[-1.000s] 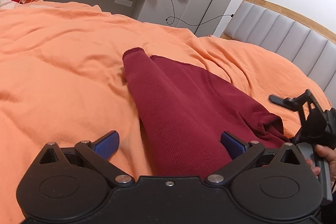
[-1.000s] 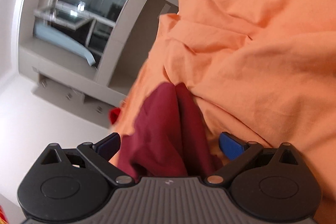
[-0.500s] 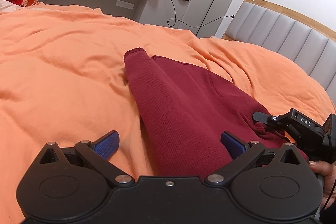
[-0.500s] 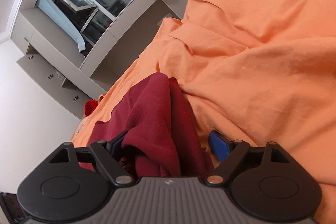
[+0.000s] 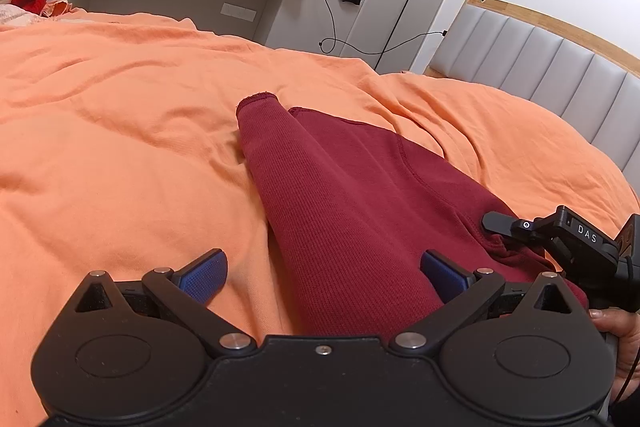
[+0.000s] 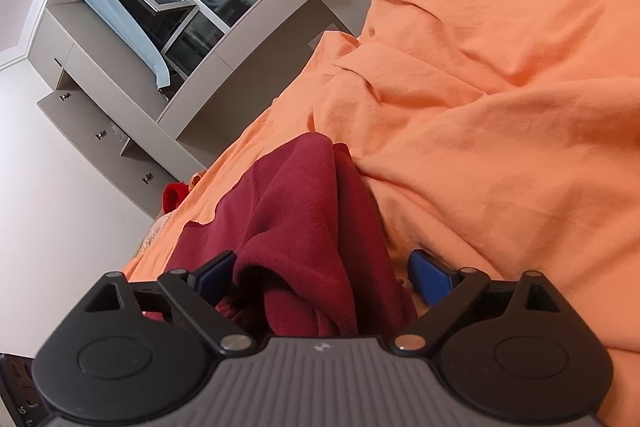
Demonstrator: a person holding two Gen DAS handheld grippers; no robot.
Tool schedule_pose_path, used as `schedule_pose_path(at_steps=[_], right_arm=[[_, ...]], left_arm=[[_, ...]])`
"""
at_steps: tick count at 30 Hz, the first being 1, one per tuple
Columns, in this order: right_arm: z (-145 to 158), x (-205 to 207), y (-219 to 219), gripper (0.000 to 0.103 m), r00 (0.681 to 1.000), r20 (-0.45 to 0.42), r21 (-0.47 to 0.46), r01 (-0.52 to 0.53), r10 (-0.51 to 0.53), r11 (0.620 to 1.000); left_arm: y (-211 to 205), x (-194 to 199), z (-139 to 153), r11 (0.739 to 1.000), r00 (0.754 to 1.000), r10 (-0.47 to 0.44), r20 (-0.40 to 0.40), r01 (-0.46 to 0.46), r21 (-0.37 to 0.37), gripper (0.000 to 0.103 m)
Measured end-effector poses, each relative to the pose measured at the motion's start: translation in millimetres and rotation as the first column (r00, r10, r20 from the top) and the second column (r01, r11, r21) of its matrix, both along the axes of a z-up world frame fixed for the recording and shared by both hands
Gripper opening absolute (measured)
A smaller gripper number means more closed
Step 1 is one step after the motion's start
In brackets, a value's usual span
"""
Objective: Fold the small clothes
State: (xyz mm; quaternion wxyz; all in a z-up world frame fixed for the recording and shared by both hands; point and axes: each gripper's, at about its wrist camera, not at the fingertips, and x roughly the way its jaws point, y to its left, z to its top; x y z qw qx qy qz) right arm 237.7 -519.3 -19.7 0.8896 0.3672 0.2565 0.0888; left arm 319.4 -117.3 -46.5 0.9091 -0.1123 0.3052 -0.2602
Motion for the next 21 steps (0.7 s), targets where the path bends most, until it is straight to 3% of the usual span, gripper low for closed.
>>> schedule_pose_path(at_steps=[15, 21], right_arm=[[0.1, 0.7, 0.5, 0.099, 1.000, 0.009, 0.002, -0.010, 0.010, 1.000], [-0.5, -4.0, -5.6, 0.084, 0.998, -0.005, 0.046, 0.064, -0.063, 0.997]], left_arm=[[-0.4, -0.3, -0.2, 1.000, 1.000, 0.000, 0.000, 0.000, 0.000, 0.103], [-0.2, 0.4, -0.5, 1.000, 1.000, 0.000, -0.001, 0.000, 0.001, 0.103]])
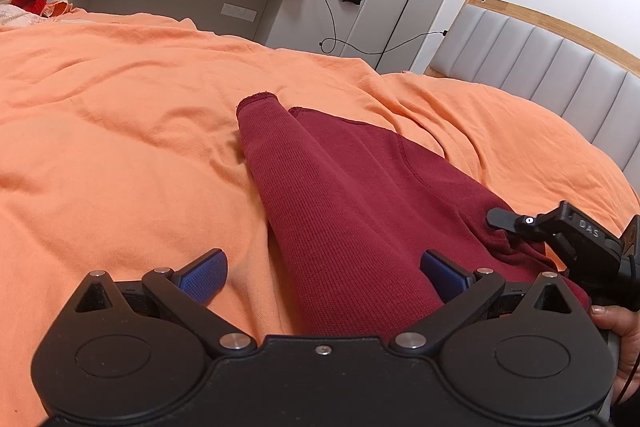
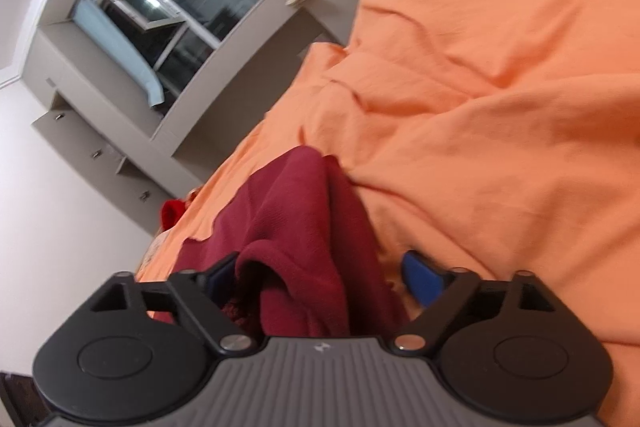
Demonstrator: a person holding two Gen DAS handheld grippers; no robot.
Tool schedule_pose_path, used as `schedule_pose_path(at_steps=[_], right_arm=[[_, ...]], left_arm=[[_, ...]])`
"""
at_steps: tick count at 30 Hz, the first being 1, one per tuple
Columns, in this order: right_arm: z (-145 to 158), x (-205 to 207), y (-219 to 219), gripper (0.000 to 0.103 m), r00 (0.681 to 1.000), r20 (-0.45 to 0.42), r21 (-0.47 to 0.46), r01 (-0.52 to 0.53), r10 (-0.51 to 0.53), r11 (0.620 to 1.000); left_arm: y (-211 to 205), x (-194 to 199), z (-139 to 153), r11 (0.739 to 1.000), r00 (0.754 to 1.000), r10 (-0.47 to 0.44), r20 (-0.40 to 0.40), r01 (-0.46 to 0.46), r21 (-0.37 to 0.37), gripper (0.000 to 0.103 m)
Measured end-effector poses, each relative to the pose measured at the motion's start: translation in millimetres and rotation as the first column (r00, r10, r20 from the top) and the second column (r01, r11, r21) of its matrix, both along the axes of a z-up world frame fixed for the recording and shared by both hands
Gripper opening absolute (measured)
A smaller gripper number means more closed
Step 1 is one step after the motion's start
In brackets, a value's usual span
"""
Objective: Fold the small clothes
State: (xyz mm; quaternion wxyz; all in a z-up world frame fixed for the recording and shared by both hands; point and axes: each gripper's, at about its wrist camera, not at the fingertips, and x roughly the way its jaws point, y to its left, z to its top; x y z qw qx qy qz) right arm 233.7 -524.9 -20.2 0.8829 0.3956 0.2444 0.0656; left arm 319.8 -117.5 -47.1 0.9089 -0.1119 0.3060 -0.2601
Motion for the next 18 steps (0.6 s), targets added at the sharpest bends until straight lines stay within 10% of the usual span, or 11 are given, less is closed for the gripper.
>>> schedule_pose_path(at_steps=[18], right_arm=[[13, 3, 16, 0.043, 1.000, 0.010, -0.105, -0.012, 0.013, 0.994]], left_arm=[[-1, 0, 1, 1.000, 1.000, 0.000, 0.000, 0.000, 0.001, 0.103]])
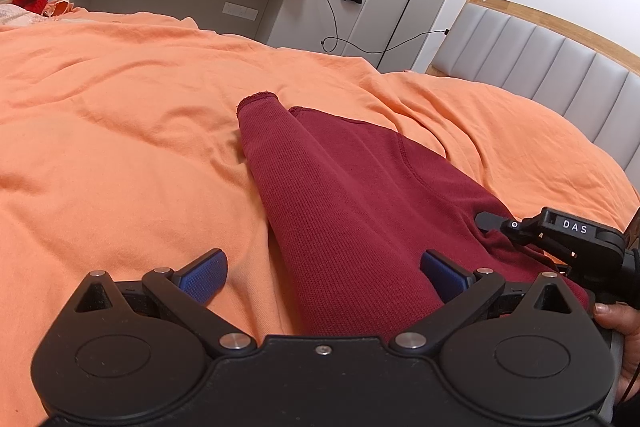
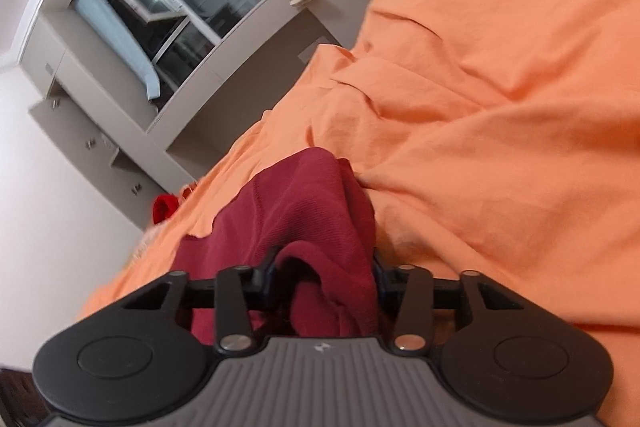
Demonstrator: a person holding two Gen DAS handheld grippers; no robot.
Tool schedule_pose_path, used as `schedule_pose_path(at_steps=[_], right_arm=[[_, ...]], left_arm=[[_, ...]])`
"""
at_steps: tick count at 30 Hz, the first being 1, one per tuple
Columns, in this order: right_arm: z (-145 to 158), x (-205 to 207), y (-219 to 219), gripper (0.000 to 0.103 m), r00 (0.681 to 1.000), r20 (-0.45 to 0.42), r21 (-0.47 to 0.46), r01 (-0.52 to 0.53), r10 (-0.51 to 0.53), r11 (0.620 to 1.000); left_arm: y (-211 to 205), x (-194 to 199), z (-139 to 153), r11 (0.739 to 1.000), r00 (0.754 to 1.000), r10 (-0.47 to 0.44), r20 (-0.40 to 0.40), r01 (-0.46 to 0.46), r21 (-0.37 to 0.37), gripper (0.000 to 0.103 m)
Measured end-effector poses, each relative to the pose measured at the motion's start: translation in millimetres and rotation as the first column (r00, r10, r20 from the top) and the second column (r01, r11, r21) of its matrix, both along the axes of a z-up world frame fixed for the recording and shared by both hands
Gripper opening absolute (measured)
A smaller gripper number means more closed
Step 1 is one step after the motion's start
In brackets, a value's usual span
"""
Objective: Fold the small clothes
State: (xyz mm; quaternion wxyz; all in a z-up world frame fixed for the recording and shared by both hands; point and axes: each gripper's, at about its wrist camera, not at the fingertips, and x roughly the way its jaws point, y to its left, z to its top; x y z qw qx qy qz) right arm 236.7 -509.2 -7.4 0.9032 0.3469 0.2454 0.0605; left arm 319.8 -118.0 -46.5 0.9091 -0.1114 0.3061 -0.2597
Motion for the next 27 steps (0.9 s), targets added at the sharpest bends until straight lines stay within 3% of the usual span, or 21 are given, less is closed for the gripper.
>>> schedule_pose_path(at_steps=[6, 12, 14, 17, 19, 21, 24, 27], right_arm=[[19, -8, 30, 0.034, 0.998, 0.058, -0.290, -0.020, 0.038, 0.957], [27, -13, 49, 0.033, 0.994, 0.082, -0.451, -0.022, 0.066, 0.892], [31, -14, 60, 0.032, 0.993, 0.090, -0.528, -0.020, 0.079, 0.849], [35, -20, 84, 0.031, 0.986, 0.114, -0.689, -0.012, 0.124, 0.725], [37, -23, 95, 0.031, 0.982, 0.121, -0.752, -0.006, 0.146, 0.659], [37, -25, 102, 0.031, 0.980, 0.122, -0.787, -0.002, 0.159, 0.617], [37, -25, 103, 0.031, 0.979, 0.118, -0.789, -0.008, 0.164, 0.615], [38, -22, 96, 0.031, 0.981, 0.111, -0.756, -0.020, 0.159, 0.654]], left_arm=[[0, 0, -1, 1.000, 1.000, 0.001, -0.001, -0.001, -0.001, 0.103], [1, 1, -1, 1.000, 1.000, 0.002, -0.002, -0.002, -0.003, 0.103], [1, 2, -1, 1.000, 1.000, -0.002, -0.007, 0.001, -0.004, 0.103], [4, 4, 0, 1.000, 1.000, -0.003, -0.018, 0.002, -0.022, 0.102], [5, 5, 0, 0.999, 1.000, -0.003, -0.025, 0.002, -0.035, 0.102], [5, 5, 0, 0.999, 1.000, -0.002, -0.027, 0.001, -0.038, 0.102], [3, 4, 0, 0.999, 1.000, -0.001, -0.023, 0.000, -0.034, 0.102], [2, 4, 1, 1.000, 1.000, -0.001, -0.025, 0.000, -0.027, 0.102]])
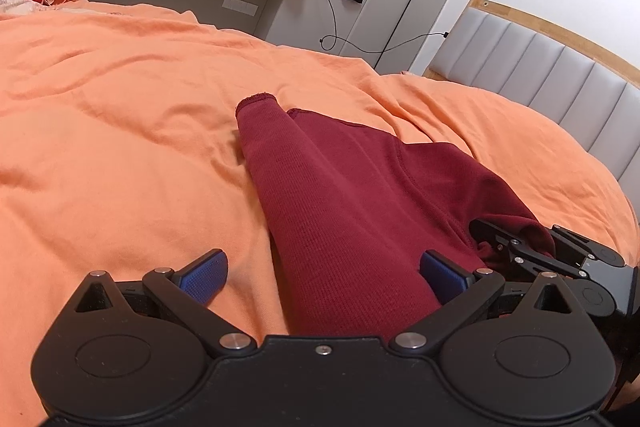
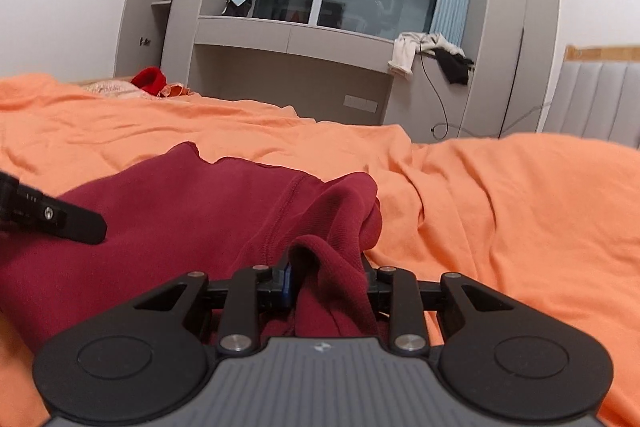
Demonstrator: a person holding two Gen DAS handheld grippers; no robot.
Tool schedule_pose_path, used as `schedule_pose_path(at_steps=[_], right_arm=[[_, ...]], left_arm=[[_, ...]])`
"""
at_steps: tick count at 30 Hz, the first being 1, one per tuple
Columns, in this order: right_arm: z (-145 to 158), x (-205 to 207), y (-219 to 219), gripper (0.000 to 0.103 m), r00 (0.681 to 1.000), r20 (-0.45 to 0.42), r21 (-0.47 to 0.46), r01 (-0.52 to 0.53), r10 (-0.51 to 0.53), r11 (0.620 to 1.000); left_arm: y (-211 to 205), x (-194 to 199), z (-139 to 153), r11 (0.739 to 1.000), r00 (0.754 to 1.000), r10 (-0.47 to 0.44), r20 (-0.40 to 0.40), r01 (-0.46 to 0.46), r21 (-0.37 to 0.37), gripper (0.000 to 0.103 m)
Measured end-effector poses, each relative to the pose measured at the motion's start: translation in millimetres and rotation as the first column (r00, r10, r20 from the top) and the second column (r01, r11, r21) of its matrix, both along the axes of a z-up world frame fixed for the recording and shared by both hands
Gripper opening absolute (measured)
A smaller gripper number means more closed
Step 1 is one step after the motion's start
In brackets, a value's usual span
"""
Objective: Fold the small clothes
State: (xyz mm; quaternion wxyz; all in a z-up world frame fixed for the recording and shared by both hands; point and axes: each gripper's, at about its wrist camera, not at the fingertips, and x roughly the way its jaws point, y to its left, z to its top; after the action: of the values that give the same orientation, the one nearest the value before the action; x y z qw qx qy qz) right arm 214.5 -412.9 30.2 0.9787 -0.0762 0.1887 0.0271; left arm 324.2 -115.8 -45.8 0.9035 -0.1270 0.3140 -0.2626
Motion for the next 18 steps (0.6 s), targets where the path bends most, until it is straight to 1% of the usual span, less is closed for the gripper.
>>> schedule_pose_path(at_steps=[3, 8, 13, 18], right_arm=[[0, 2, -11, 0.031, 1.000, -0.016, 0.056, 0.003, -0.002, 0.998], [-2, 6, -20, 0.032, 0.999, -0.036, 0.122, 0.016, -0.012, 0.992], [-4, 7, -22, 0.033, 0.999, -0.038, 0.137, 0.021, -0.016, 0.990], [-5, 6, -23, 0.033, 0.999, -0.037, 0.151, 0.027, -0.021, 0.988]], left_arm=[[-1, 0, 2, 1.000, 1.000, -0.007, -0.004, 0.007, -0.002, 0.099], [2, 1, 5, 0.999, 0.999, -0.026, -0.024, 0.025, -0.039, 0.091], [-2, 2, 8, 0.999, 0.999, -0.034, -0.043, 0.032, -0.034, 0.085], [-8, 4, 10, 1.000, 0.998, -0.019, -0.062, 0.018, -0.009, 0.085]])
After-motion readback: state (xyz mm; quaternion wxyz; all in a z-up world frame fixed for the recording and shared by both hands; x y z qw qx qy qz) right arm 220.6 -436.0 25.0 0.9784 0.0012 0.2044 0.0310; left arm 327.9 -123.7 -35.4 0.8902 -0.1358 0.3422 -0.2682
